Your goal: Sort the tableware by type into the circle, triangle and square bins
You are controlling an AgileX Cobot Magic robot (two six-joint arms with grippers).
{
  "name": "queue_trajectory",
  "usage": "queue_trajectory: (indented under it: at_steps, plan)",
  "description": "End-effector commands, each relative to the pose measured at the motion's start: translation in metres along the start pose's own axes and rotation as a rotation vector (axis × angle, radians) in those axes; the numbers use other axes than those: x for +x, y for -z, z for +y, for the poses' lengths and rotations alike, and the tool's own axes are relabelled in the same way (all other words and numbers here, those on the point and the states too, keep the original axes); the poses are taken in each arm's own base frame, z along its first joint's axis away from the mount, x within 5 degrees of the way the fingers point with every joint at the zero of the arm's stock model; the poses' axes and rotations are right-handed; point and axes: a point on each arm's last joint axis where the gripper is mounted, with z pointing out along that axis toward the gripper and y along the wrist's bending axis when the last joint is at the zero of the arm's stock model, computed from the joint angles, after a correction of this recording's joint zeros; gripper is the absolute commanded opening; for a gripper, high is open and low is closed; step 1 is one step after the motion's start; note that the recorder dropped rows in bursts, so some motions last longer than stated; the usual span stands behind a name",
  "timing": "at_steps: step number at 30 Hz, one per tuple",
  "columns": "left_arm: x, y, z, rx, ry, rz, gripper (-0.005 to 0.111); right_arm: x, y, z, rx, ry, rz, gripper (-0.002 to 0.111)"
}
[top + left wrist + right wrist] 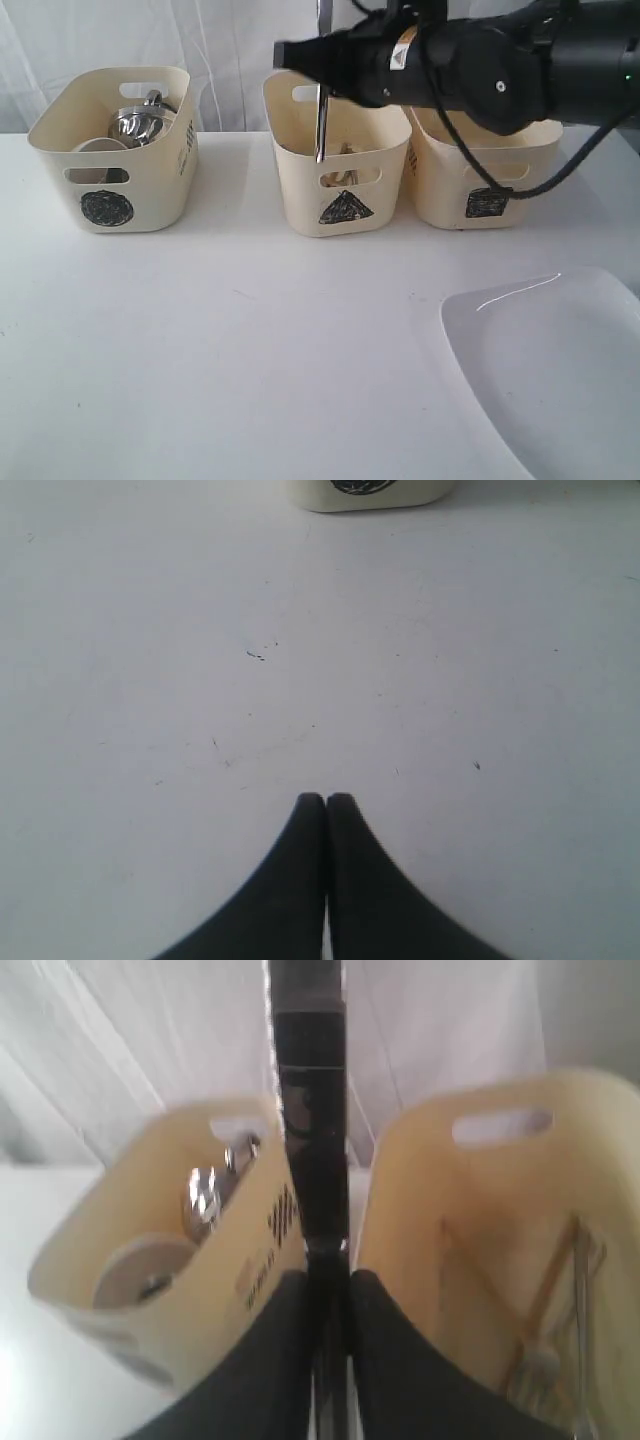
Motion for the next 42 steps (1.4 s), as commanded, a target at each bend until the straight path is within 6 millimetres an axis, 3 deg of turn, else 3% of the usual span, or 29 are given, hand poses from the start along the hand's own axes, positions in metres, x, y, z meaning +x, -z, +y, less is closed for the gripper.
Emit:
queue_trajectory:
  at_steps: [1, 5, 7, 9, 11, 13, 19, 23, 27, 29, 31, 36, 42]
  plan:
    - [0.004, -0.001, -0.001, 0.015, 0.006, 0.020, 0.000, -0.012, -0.020, -0.023, -0.070, -0.005, -0.279, 0.000]
    - [0.004, -0.001, -0.001, 0.015, 0.006, 0.020, 0.000, 0.024, -0.071, -0.068, -0.013, -0.020, -0.395, 0.000]
    - [0.004, -0.001, -0.001, 0.015, 0.006, 0.020, 0.000, 0.032, -0.091, -0.081, 0.019, 0.033, -0.387, 0.001]
    - [0.004, -0.001, -0.001, 0.015, 0.006, 0.020, 0.000, 0.032, -0.106, -0.083, 0.013, 0.076, -0.367, 0.012]
    - [0.004, -0.001, -0.001, 0.015, 0.006, 0.020, 0.000, 0.031, -0.114, -0.079, -0.004, 0.165, -0.287, 0.028]
    - [0.004, -0.001, -0.001, 0.015, 0.006, 0.020, 0.000, 0.027, -0.114, -0.078, 0.000, 0.178, -0.270, 0.036]
    - [0.004, -0.001, -0.001, 0.015, 0.006, 0.020, 0.000, 0.010, -0.098, -0.075, 0.063, 0.150, -0.169, 0.036]
    - [0.004, -0.001, -0.001, 0.015, 0.006, 0.020, 0.000, -0.011, -0.051, -0.072, 0.213, 0.194, 0.144, 0.029]
    - [0.004, -0.001, -0.001, 0.015, 0.006, 0.020, 0.000, -0.021, 0.009, -0.087, 0.355, 0.300, 0.423, 0.009]
    - [0.004, -0.001, -0.001, 0.015, 0.006, 0.020, 0.000, -0.016, 0.039, -0.105, 0.441, 0.159, 0.466, 0.001]
    - [0.004, -0.001, -0.001, 0.015, 0.006, 0.020, 0.000, -0.010, 0.076, -0.124, 0.539, -0.005, 0.462, 0.000]
    - [0.004, -0.001, -0.001, 0.015, 0.006, 0.020, 0.000, 0.030, 0.160, -0.156, 0.673, -0.139, 0.412, 0.000]
    - [0.004, -0.001, -0.001, 0.015, 0.006, 0.020, 0.000, 0.098, 0.237, -0.192, 0.914, -0.444, 0.464, 0.000]
